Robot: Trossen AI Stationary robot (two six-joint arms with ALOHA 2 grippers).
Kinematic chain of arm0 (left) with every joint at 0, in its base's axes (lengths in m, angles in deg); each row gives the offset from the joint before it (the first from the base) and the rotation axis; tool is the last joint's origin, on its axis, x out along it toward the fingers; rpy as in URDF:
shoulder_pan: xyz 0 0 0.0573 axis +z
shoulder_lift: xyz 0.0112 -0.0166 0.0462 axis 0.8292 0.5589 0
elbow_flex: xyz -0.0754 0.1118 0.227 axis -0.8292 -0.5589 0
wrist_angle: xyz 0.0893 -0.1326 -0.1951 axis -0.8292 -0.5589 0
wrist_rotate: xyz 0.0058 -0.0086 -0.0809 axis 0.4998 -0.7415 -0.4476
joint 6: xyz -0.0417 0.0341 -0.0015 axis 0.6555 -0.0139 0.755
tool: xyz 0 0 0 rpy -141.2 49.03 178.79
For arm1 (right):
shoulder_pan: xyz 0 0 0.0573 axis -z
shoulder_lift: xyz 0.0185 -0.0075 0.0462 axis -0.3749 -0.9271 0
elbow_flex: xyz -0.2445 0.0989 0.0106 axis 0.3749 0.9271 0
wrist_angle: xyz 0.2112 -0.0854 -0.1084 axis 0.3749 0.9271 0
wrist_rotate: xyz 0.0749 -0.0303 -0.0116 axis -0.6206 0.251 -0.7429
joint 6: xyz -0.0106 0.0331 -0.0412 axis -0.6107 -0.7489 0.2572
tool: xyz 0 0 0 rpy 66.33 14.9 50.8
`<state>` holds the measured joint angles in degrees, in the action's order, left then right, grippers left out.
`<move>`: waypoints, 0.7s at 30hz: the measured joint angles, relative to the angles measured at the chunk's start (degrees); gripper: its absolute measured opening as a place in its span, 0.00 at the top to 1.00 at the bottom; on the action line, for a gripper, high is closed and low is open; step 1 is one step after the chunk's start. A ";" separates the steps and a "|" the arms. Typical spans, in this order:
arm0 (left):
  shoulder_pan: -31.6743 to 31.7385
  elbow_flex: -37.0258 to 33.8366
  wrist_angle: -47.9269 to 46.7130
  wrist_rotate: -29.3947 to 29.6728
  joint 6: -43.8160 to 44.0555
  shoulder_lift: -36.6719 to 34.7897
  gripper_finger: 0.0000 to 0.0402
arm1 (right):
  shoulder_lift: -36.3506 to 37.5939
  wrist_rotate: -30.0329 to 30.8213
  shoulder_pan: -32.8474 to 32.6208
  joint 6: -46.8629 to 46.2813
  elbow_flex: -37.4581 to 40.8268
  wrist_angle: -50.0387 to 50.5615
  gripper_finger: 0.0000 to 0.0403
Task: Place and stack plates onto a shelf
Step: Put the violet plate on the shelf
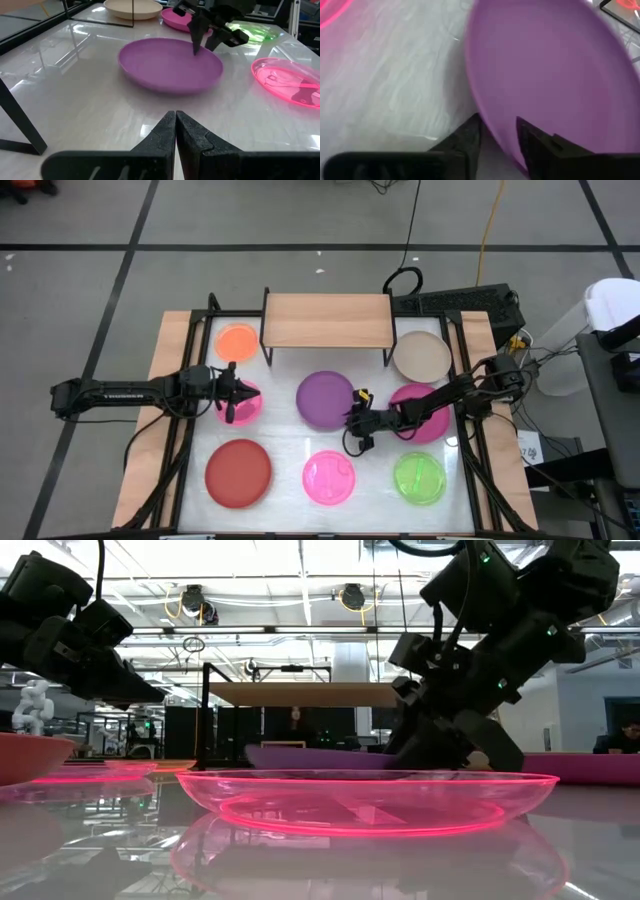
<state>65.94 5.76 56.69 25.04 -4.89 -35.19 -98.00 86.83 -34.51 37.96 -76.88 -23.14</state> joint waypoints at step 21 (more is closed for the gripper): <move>-0.01 0.01 -0.02 -0.02 0.00 0.02 0.96 | 24.17 12.57 -1.80 11.98 0.07 -13.54 1.00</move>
<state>65.93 5.76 56.67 25.02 -4.89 -35.17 -73.82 99.39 -36.31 49.95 -76.81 -36.67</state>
